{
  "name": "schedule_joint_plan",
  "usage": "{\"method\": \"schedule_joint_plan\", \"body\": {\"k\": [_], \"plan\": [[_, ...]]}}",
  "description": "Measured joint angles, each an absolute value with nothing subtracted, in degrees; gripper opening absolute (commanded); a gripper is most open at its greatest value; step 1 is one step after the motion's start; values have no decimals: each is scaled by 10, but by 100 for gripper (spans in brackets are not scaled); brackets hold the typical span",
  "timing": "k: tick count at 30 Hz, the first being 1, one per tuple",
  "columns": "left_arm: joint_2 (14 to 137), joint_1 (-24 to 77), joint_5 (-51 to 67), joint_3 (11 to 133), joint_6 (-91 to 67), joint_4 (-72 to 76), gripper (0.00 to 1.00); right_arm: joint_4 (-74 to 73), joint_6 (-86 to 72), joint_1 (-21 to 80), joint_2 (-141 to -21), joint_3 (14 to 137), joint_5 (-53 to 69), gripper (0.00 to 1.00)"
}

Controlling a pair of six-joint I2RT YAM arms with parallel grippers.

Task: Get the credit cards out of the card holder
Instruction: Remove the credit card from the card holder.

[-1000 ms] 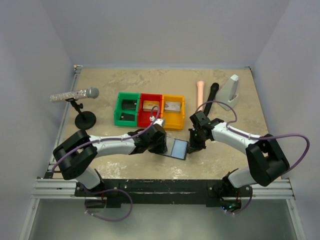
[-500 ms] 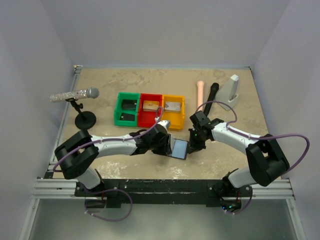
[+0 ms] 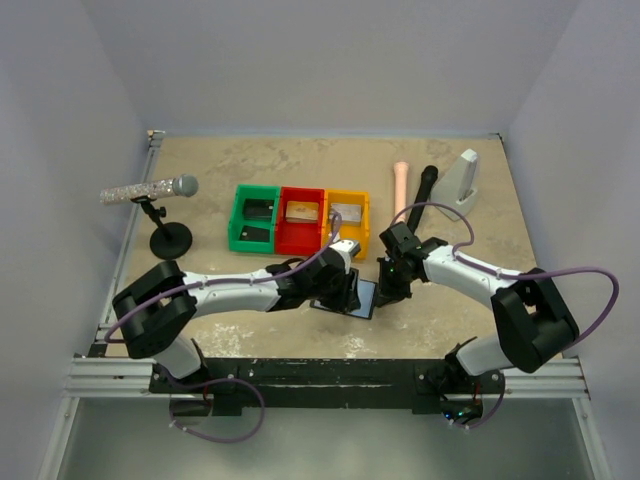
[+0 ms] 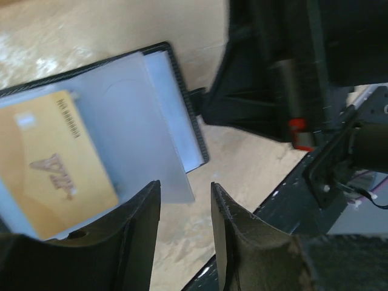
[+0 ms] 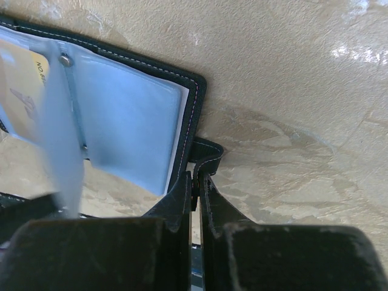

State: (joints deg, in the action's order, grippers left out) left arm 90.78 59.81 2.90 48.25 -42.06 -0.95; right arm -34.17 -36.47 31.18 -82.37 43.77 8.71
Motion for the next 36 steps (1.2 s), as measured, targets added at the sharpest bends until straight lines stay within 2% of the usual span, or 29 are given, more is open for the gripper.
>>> {"method": "schedule_joint_plan", "body": {"k": [5, 7, 11, 14, 20, 24, 27, 29, 36], "plan": [[942, 625, 45, 550, -394, -19, 42, -339, -365, 312, -823, 436, 87, 0], [952, 632, 50, 562, -388, -19, 42, -339, -365, 312, -822, 435, 87, 6], [950, 634, 50, 564, -378, -30, 43, -342, -371, 312, -807, 427, 85, 29], [922, 634, 39, 550, -377, -37, 44, -358, -373, 312, -789, 425, 82, 40], [785, 605, 23, 480, -383, -38, 43, -395, -371, 312, -714, 425, 64, 49], [700, 560, 4, 435, -396, -37, 40, -399, -359, 312, -638, 425, 65, 41], [671, 526, -18, 406, -412, -36, 36, -354, -349, 312, -597, 417, 103, 22], [668, 509, -24, 387, -424, -35, 34, -322, -345, 316, -598, 412, 126, 15], [672, 500, -34, 356, -455, -45, 31, -243, -345, 342, -755, 429, 160, 15]]}}
